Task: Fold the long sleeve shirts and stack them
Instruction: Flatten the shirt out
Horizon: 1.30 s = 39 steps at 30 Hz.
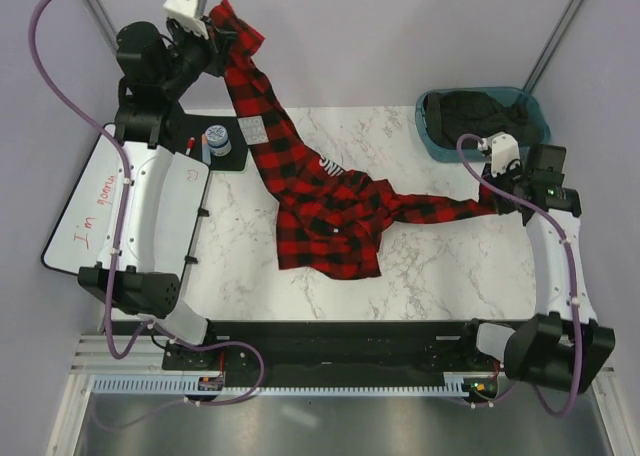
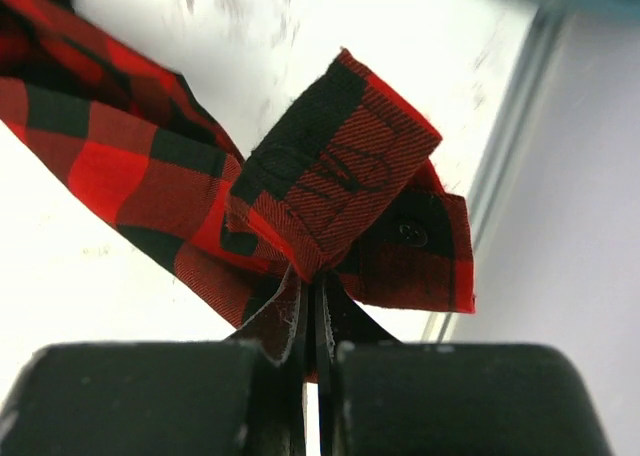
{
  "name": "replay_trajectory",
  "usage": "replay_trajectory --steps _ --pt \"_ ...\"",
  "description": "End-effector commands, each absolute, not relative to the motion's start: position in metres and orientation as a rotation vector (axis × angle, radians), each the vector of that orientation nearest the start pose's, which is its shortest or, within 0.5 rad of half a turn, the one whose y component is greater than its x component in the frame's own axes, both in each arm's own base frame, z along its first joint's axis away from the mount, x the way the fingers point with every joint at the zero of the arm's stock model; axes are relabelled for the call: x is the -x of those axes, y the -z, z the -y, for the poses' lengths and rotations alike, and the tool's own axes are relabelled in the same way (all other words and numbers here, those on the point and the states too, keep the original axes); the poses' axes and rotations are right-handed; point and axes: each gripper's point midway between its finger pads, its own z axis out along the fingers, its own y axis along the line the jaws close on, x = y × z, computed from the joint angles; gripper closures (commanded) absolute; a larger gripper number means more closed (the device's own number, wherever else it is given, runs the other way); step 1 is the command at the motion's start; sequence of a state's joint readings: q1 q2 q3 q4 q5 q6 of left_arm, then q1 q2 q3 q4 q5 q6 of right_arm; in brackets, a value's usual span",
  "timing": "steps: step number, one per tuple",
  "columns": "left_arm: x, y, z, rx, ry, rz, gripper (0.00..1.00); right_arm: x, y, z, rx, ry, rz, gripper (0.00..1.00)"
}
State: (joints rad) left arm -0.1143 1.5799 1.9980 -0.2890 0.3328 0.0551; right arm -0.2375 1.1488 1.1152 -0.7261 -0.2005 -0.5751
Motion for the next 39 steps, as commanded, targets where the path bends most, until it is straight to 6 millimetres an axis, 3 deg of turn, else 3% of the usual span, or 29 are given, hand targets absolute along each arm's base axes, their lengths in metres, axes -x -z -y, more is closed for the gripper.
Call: replay_trajectory --steps 1,2,5,9,10,11,12,13,14,15,17,19,20,21,22,23,25,26,27,28,29,30,31,32,33,36,39 --pt "-0.461 -0.481 0.150 -0.455 0.440 -1.510 0.98 -0.296 -0.170 0.093 0.452 0.178 -2.480 1.00" --pt "-0.463 -0.463 0.160 -0.466 0.453 -1.548 0.98 -0.287 -0.165 0.113 0.381 0.178 -2.515 1.00" --pt "-0.467 -0.432 0.185 -0.507 0.458 -1.610 0.98 -0.252 -0.135 0.147 0.401 0.164 -2.649 1.00" --pt "-0.473 -0.376 0.219 -0.533 0.440 -1.755 0.98 -0.218 -0.104 0.170 0.517 0.211 -2.785 0.98" --pt "-0.482 -0.358 0.217 -0.477 0.414 -1.809 0.98 -0.213 -0.101 0.168 0.553 0.193 -2.806 0.91" --pt "-0.488 -0.345 0.214 -0.425 0.403 -1.848 0.98 -0.216 -0.105 0.169 0.587 0.180 -2.807 0.74" --pt "-0.495 -0.335 0.210 -0.380 0.381 -1.880 0.98 -0.213 -0.108 0.160 0.582 0.106 -2.814 0.29" --pt "-0.505 -0.318 0.206 -0.337 0.351 -1.923 0.98 -0.217 -0.115 0.155 0.586 0.063 -2.796 0.06" --pt "-0.512 -0.309 0.205 -0.327 0.333 -1.938 0.98 -0.229 -0.133 0.152 0.607 0.063 -2.745 0.02" --pt "-0.516 -0.302 0.206 -0.319 0.323 -1.951 0.98 -0.232 -0.141 0.135 0.629 -0.029 -2.703 0.02" --pt "-0.530 -0.275 0.210 -0.331 0.310 -2.002 0.98 -0.246 -0.163 0.115 0.715 -0.032 -2.605 0.02" --pt "-0.546 -0.249 0.206 -0.339 0.251 -2.048 0.85 -0.259 -0.171 0.079 0.825 -0.070 -2.530 0.02" --pt "-0.549 -0.243 0.205 -0.347 0.273 -2.060 0.82 -0.261 -0.176 0.063 0.838 -0.089 -2.496 0.02" --pt "-0.549 -0.238 0.205 -0.354 0.323 -2.076 0.70 -0.265 -0.179 0.048 0.870 -0.121 -2.462 0.02" --pt "-0.547 -0.232 0.202 -0.374 0.402 -2.093 0.63 -0.269 -0.181 0.019 0.944 -0.185 -2.411 0.02" --pt "-0.542 -0.224 0.198 -0.376 0.427 -2.129 0.52 -0.271 -0.179 0.004 0.961 -0.229 -2.394 0.02" --pt "-0.525 -0.212 0.192 -0.438 0.501 -2.183 0.45 -0.276 -0.174 -0.034 1.018 -0.324 -2.362 0.03" --pt "-0.506 -0.218 0.191 -0.465 0.527 -2.206 0.42 -0.275 -0.167 -0.047 1.039 -0.358 -2.363 0.07" --pt "-0.488 -0.216 0.197 -0.606 0.574 -2.186 0.42 -0.280 -0.165 -0.061 1.059 -0.381 -2.340 0.08" --pt "-0.458 -0.191 0.199 -0.676 0.637 -2.239 0.41 -0.277 -0.156 -0.084 1.126 -0.419 -2.332 0.09" --pt "-0.439 -0.187 0.201 -0.731 0.672 -2.236 0.33 -0.278 -0.152 -0.095 1.154 -0.423 -2.319 0.10" --pt "-0.412 -0.207 0.206 -0.848 0.731 -2.139 0.15 -0.285 -0.150 -0.106 1.179 -0.422 -2.282 0.10" --pt "-0.378 -0.176 0.208 -0.906 0.810 -2.190 0.14 -0.280 -0.141 -0.123 1.220 -0.455 -2.287 0.10" --pt "-0.359 -0.182 0.210 -0.968 0.831 -2.136 0.13 -0.283 -0.139 -0.134 1.244 -0.474 -2.258 0.11" --pt "-0.334 -0.155 0.211 -0.995 0.880 -2.189 0.13 -0.282 -0.135 -0.143 1.271 -0.489 -2.251 0.11" --pt "-0.295 -0.126 0.221 -1.118 0.915 -2.145 0.13 -0.283 -0.123 -0.171 1.315 -0.504 -2.233 0.11" --pt "-0.271 -0.114 0.232 -1.248 0.889 -1.994 0.14 -0.284 -0.117 -0.192 1.351 -0.496 -2.221 0.15"
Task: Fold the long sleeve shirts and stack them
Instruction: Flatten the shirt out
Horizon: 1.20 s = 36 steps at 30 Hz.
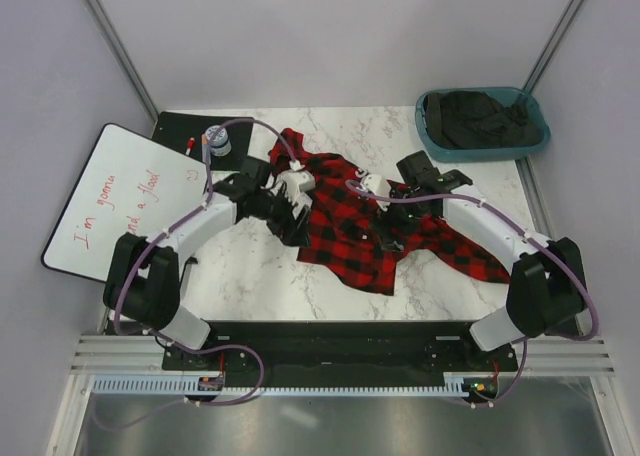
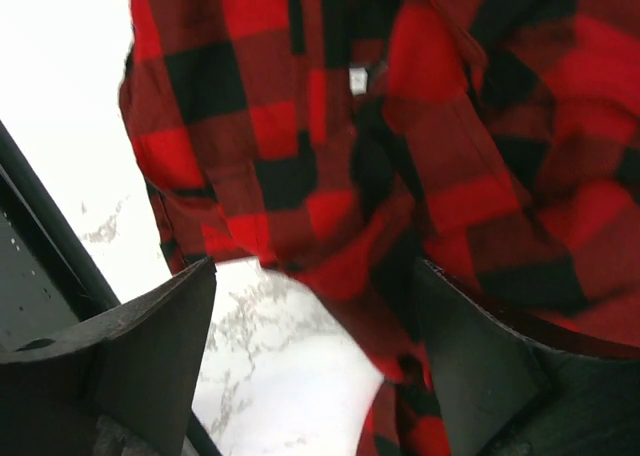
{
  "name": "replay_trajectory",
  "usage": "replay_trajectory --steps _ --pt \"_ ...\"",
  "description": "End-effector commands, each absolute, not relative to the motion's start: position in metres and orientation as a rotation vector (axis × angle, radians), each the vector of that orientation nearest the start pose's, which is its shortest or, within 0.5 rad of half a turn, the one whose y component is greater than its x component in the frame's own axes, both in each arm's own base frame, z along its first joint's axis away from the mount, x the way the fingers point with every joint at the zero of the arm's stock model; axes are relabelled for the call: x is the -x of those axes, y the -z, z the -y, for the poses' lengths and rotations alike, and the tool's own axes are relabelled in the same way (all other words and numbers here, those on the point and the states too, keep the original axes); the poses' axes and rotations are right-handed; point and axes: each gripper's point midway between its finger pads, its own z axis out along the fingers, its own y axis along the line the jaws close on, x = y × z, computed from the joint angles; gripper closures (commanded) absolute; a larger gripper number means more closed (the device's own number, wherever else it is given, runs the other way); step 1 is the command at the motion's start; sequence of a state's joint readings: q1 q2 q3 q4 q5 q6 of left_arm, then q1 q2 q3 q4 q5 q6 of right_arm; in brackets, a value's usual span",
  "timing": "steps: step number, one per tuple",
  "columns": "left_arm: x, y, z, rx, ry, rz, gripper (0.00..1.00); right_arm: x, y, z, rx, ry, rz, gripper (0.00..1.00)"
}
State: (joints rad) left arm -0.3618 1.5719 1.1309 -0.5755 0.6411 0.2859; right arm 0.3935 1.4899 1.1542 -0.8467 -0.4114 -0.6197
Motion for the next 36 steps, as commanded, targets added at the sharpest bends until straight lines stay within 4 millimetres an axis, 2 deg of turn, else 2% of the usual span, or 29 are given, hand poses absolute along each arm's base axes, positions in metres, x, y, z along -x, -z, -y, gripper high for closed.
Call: replay_trajectory --steps 1,2,3,5,6,7,9,10,11,13,14,15,17,19,20,21,22,23,24,26,27,28,30,31,32,34,36 --pt "-0.268 -0.112 0.233 -1.277 0.873 -1.952 0.15 -0.285 -0.114 -0.198 1.361 -0.501 -2.223 0.18" --pt "-0.268 -0.109 0.233 -1.320 0.839 -1.897 0.16 -0.287 -0.113 -0.199 1.352 -0.501 -2.231 0.19" --pt "-0.256 -0.103 0.234 -1.365 0.852 -1.863 0.16 -0.290 -0.112 -0.200 1.349 -0.496 -2.234 0.23" --pt "-0.252 -0.106 0.234 -1.461 0.794 -1.736 0.16 -0.294 -0.107 -0.199 1.347 -0.478 -2.256 0.42" --pt "-0.248 -0.097 0.232 -1.495 0.747 -1.735 0.17 -0.296 -0.103 -0.197 1.343 -0.463 -2.278 0.50" --pt "-0.249 -0.096 0.231 -1.514 0.709 -1.714 0.17 -0.295 -0.103 -0.196 1.352 -0.464 -2.279 0.65" --pt "-0.249 -0.091 0.231 -1.576 0.649 -1.678 0.17 -0.278 -0.105 -0.191 1.386 -0.515 -2.295 0.79" --pt "-0.249 -0.090 0.232 -1.591 0.636 -1.663 0.19 -0.269 -0.106 -0.189 1.398 -0.545 -2.294 0.95" --pt "-0.249 -0.088 0.233 -1.608 0.624 -1.655 0.19 -0.255 -0.108 -0.186 1.411 -0.589 -2.306 1.00" --pt "-0.244 -0.083 0.240 -1.648 0.628 -1.633 0.21 -0.224 -0.114 -0.181 1.480 -0.665 -2.257 1.00" --pt "-0.248 -0.079 0.242 -1.665 0.588 -1.620 0.22 -0.206 -0.111 -0.171 1.522 -0.679 -2.287 1.00" --pt "-0.243 -0.075 0.248 -1.692 0.578 -1.601 0.23 -0.194 -0.108 -0.161 1.583 -0.651 -2.264 1.00" --pt "-0.250 -0.071 0.257 -1.697 0.531 -1.570 0.24 -0.178 -0.103 -0.142 1.648 -0.606 -2.306 1.00" --pt "-0.245 -0.067 0.269 -1.732 0.527 -1.539 0.24 -0.182 -0.108 -0.128 1.636 -0.572 -2.303 1.00" --pt "-0.251 -0.068 0.273 -1.725 0.492 -1.528 0.25 -0.181 -0.111 -0.125 1.618 -0.595 -2.316 1.00" --pt "-0.248 -0.059 0.278 -1.750 0.497 -1.536 0.25 -0.187 -0.115 -0.121 1.580 -0.599 -2.334 1.00" --pt "-0.248 -0.057 0.282 -1.760 0.496 -1.537 0.25 -0.183 -0.116 -0.117 1.599 -0.625 -2.353 1.00" --pt "-0.253 -0.056 0.285 -1.760 0.466 -1.542 0.25 -0.180 -0.118 -0.117 1.607 -0.662 -2.358 0.95" --pt "-0.249 -0.042 0.287 -1.805 0.458 -1.557 0.27 -0.185 -0.122 -0.114 1.605 -0.681 -2.366 0.81" --pt "-0.251 -0.033 0.285 -1.879 0.401 -1.532 0.43 -0.187 -0.129 -0.110 1.598 -0.717 -2.359 0.58" --pt "-0.243 -0.024 0.278 -1.937 0.406 -1.550 0.53 -0.199 -0.139 -0.106 1.541 -0.716 -2.351 0.45" --pt "-0.242 -0.021 0.272 -2.007 0.377 -1.501 0.70 -0.206 -0.144 -0.105 1.517 -0.709 -2.341 0.42" --pt "-0.232 -0.007 0.249 -2.105 0.336 -1.500 0.81 -0.223 -0.156 -0.106 1.462 -0.684 -2.319 0.38" --pt "-0.231 -0.011 0.238 -2.145 0.310 -1.453 0.89 -0.231 -0.159 -0.109 1.440 -0.681 -2.301 0.38" --pt "-0.232 -0.006 0.220 -2.147 0.293 -1.480 0.92 -0.238 -0.161 -0.113 1.387 -0.692 -2.312 0.37" --pt "-0.241 -0.016 0.203 -2.157 0.255 -1.426 0.96 -0.257 -0.163 -0.125 1.329 -0.685 -2.275 0.38" --pt "-0.264 -0.027 0.186 -2.095 0.206 -1.446 0.97 -0.262 -0.154 -0.141 1.308 -0.681 -2.296 0.41"
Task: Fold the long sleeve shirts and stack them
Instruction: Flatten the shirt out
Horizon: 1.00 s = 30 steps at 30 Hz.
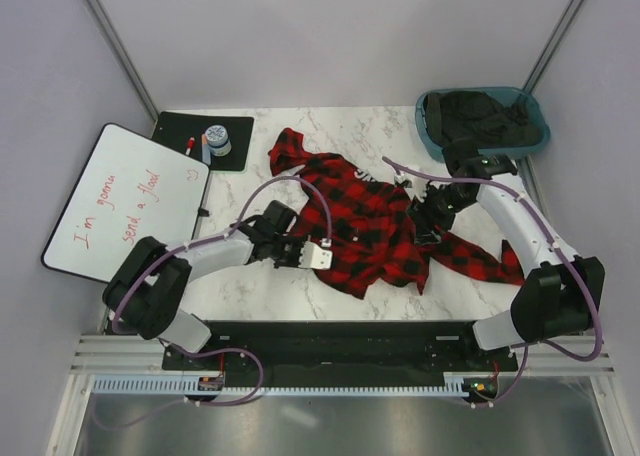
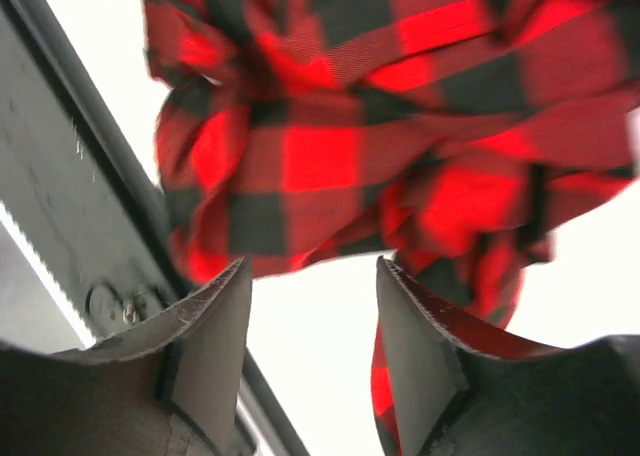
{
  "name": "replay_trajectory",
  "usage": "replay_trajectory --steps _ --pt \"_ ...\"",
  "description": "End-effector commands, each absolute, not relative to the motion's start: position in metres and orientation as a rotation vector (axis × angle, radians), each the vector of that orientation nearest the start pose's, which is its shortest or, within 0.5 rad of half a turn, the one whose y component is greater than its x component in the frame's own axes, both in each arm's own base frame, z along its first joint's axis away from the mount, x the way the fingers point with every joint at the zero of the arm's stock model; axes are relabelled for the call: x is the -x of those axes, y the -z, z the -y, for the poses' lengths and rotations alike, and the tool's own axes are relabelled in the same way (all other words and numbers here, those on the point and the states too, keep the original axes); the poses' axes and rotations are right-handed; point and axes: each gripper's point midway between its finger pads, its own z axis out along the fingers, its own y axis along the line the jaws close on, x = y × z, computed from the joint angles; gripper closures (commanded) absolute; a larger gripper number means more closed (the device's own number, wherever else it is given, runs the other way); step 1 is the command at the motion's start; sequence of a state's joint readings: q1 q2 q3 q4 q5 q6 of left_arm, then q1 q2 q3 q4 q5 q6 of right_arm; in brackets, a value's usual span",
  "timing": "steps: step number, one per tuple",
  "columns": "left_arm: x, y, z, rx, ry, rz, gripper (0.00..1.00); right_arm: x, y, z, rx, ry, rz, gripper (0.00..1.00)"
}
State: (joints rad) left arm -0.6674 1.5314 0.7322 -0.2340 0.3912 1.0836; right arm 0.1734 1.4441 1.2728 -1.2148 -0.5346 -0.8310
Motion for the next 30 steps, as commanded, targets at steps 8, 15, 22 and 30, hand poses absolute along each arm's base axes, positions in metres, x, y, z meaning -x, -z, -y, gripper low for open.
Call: replay_trajectory --steps 8,15,22,30 --pt "-0.289 -0.113 0.183 -1.703 0.362 -1.549 0.59 -0.289 -0.129 -0.209 1.284 -0.548 -2.215 0.48" --pt "-0.225 -0.129 0.182 -1.540 0.544 -1.581 0.51 -0.281 -0.133 -0.269 1.270 -0.531 -2.066 0.49" --pt "-0.208 -0.126 0.159 -1.432 0.431 -1.620 0.49 -0.257 -0.095 -0.316 1.430 -0.374 -1.998 0.55" --pt "-0.201 -0.124 0.142 -1.329 0.343 -1.670 0.39 -0.270 -0.060 -0.340 1.406 -0.180 -2.074 0.57"
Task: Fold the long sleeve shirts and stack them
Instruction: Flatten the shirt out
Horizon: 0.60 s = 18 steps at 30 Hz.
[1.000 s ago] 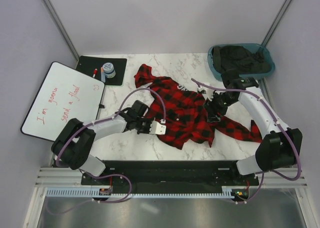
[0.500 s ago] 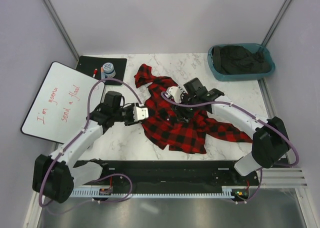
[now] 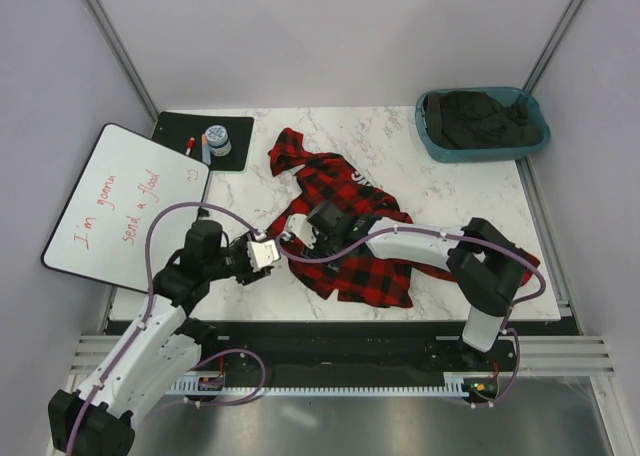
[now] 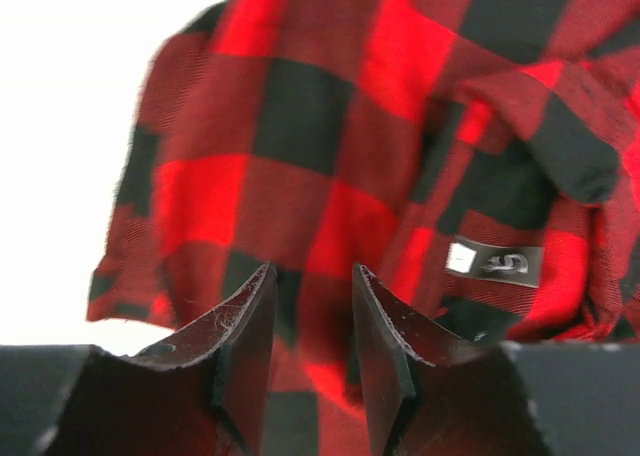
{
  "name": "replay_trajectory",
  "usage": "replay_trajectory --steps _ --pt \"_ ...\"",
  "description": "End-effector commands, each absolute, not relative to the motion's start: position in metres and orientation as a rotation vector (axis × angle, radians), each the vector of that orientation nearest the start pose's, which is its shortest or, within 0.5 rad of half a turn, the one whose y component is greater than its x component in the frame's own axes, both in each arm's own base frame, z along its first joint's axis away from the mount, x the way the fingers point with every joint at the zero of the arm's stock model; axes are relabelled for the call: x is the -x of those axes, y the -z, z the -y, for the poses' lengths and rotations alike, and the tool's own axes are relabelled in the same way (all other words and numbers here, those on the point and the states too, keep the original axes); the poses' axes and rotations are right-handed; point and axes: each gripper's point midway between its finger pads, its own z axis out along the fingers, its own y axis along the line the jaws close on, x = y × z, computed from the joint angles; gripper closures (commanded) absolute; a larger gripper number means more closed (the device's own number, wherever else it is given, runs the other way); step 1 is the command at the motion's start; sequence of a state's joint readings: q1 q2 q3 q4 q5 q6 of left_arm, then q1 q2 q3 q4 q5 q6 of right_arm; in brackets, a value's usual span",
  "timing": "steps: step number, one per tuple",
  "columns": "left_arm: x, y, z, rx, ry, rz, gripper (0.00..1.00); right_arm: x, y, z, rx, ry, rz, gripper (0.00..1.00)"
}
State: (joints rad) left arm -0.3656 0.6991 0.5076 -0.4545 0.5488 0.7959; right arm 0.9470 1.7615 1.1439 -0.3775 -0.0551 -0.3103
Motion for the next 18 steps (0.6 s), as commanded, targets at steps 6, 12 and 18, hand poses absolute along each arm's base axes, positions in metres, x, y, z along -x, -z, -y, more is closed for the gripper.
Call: replay_trajectory --steps 6,12,18 --pt "-0.190 -0.119 0.141 -1.295 0.376 -1.685 0.38 -0.277 -0.055 -0.339 1.393 -0.101 -2.085 0.57" --pt "-0.191 -0.117 0.141 -1.312 0.377 -1.684 0.38 -0.283 -0.038 -0.334 1.418 -0.021 -2.118 0.58" --pt "-0.192 -0.118 0.140 -1.312 0.364 -1.681 0.38 -0.290 -0.025 -0.325 1.424 0.086 -2.139 0.63"
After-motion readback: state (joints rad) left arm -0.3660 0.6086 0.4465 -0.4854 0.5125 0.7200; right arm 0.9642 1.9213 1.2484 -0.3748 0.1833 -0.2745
